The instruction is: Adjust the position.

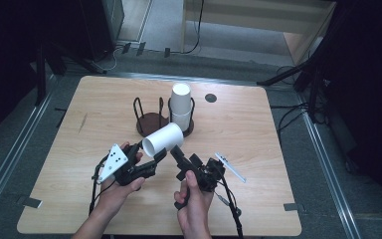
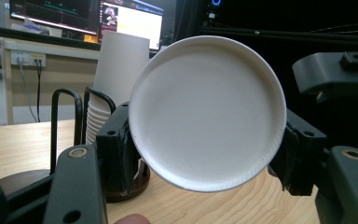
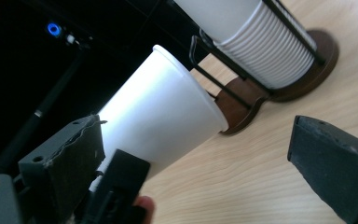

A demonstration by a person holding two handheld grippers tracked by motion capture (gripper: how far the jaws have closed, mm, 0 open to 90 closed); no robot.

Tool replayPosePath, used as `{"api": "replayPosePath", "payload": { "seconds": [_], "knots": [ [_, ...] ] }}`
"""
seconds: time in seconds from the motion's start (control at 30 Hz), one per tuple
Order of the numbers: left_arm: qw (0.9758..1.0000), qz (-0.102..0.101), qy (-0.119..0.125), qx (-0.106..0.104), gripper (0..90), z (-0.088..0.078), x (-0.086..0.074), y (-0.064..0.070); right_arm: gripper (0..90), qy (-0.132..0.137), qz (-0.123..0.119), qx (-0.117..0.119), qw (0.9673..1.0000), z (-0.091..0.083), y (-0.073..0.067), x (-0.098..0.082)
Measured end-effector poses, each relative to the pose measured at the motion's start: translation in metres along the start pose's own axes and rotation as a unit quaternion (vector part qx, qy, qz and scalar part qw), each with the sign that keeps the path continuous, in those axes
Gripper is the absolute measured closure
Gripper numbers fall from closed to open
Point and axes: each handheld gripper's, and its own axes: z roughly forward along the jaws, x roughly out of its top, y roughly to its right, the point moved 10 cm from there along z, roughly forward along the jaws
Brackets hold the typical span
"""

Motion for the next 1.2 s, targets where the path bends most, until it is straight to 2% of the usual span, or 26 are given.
{"api": "replayPosePath", "payload": {
  "seconds": [0.03, 0.07, 0.23, 0.37, 0.43, 0.47, 0.5, 0.53, 0.63, 0.67, 0.7, 0.73, 0.77, 0.8, 0.83, 0.87, 0.9, 0.93, 0.97, 1.03, 1.13, 1.17, 1.2],
  "knots": [
    [1.0, 0.002, 0.0, -0.001, 34.5, 0.0, -0.001, 0.001, 3.8, -0.004, 0.031, 0.006, 0.9995, 0.0, 0.001, -0.001],
    [1.0, 0.002, 0.0, -0.001, 34.4, 0.0, -0.001, 0.001, 3.8, -0.004, 0.031, 0.006, 0.9995, 0.0, 0.001, -0.001],
    [1.0, 0.005, 0.001, -0.001, 34.4, 0.001, -0.001, 0.003, 5.6, -0.008, 0.103, 0.022, 0.9944, 0.003, 0.0, -0.003],
    [1.0, 0.009, -0.002, -0.002, 34.5, 0.001, -0.003, 0.004, 5.8, -0.011, 0.16, 0.034, 0.9865, 0.005, -0.001, -0.003],
    [0.9999, 0.011, -0.002, -0.002, 34.5, 0.002, -0.003, 0.005, 5.8, -0.01, 0.179, 0.039, 0.983, 0.007, -0.002, -0.002],
    [0.9999, 0.011, -0.001, -0.002, 34.4, 0.002, -0.003, 0.005, 4.8, -0.012, 0.197, 0.037, 0.9797, 0.009, -0.002, -0.003],
    [0.9999, 0.013, -0.002, -0.003, 34.4, 0.002, -0.004, 0.006, 4.0, -0.013, 0.206, 0.036, 0.9779, 0.011, -0.002, -0.004],
    [0.9999, 0.013, -0.002, -0.003, 34.4, 0.002, -0.004, 0.006, 4.0, -0.013, 0.206, 0.036, 0.9779, 0.011, -0.002, -0.004],
    [0.9998, 0.019, -0.002, -0.002, 34.4, 0.002, -0.004, 0.007, 1.7, -0.019, 0.226, 0.031, 0.9733, 0.014, -0.002, -0.007],
    [0.9998, 0.02, -0.002, -0.003, 34.5, 0.002, -0.004, 0.008, 0.4, -0.021, 0.241, 0.03, 0.9697, 0.016, -0.002, -0.008],
    [0.9997, 0.022, -0.003, -0.004, 34.5, 0.002, -0.005, 0.008, 0.4, -0.021, 0.241, 0.03, 0.9697, 0.016, -0.002, -0.008],
    [0.9997, 0.023, -0.003, -0.005, 34.4, 0.002, -0.005, 0.009, 0.0, -0.021, 0.247, 0.031, 0.9683, 0.017, -0.002, -0.008],
    [0.9997, 0.022, -0.002, -0.006, 34.4, 0.002, -0.005, 0.009, 0.0, -0.022, 0.256, 0.032, 0.9658, 0.018, -0.002, -0.007],
    [0.9997, 0.023, -0.002, -0.006, 34.5, 0.002, -0.005, 0.01, 0.0, -0.026, 0.27, 0.035, 0.9618, 0.02, -0.002, -0.006],
    [0.9996, 0.026, -0.003, -0.008, 34.5, 0.003, -0.005, 0.01, 0.0, -0.026, 0.276, 0.036, 0.9603, 0.021, -0.002, -0.006],
    [0.9996, 0.026, -0.003, -0.008, 34.5, 0.003, -0.006, 0.011, 0.0, -0.026, 0.276, 0.036, 0.9603, 0.021, -0.002, -0.006],
    [0.9996, 0.028, -0.004, -0.01, 34.5, 0.003, -0.006, 0.012, 0.0, -0.028, 0.285, 0.036, 0.9575, 0.023, 0.0, -0.005],
    [0.9996, 0.028, -0.004, -0.01, 34.5, 0.003, -0.006, 0.012, 0.0, -0.028, 0.285, 0.036, 0.9575, 0.023, 0.0, -0.005],
    [0.9995, 0.028, -0.004, -0.01, 34.5, 0.003, -0.006, 0.013, 0.0, -0.033, 0.296, 0.035, 0.9541, 0.026, 0.0, -0.005],
    [0.9995, 0.03, -0.005, -0.012, 34.6, 0.003, -0.007, 0.013, 0.0, -0.032, 0.294, 0.035, 0.9545, 0.026, 0.001, -0.005],
    [0.9994, 0.033, -0.006, -0.013, 34.5, 0.004, -0.008, 0.014, 0.0, -0.036, 0.3, 0.037, 0.9526, 0.028, 0.001, -0.005],
    [0.9993, 0.035, -0.008, -0.013, 34.5, 0.004, -0.009, 0.015, 0.0, -0.04, 0.306, 0.037, 0.9505, 0.03, 0.002, -0.005],
    [0.9993, 0.035, -0.008, -0.013, 34.6, 0.004, -0.009, 0.015, 0.0, -0.041, 0.307, 0.036, 0.9501, 0.031, 0.003, -0.005]
  ]
}}
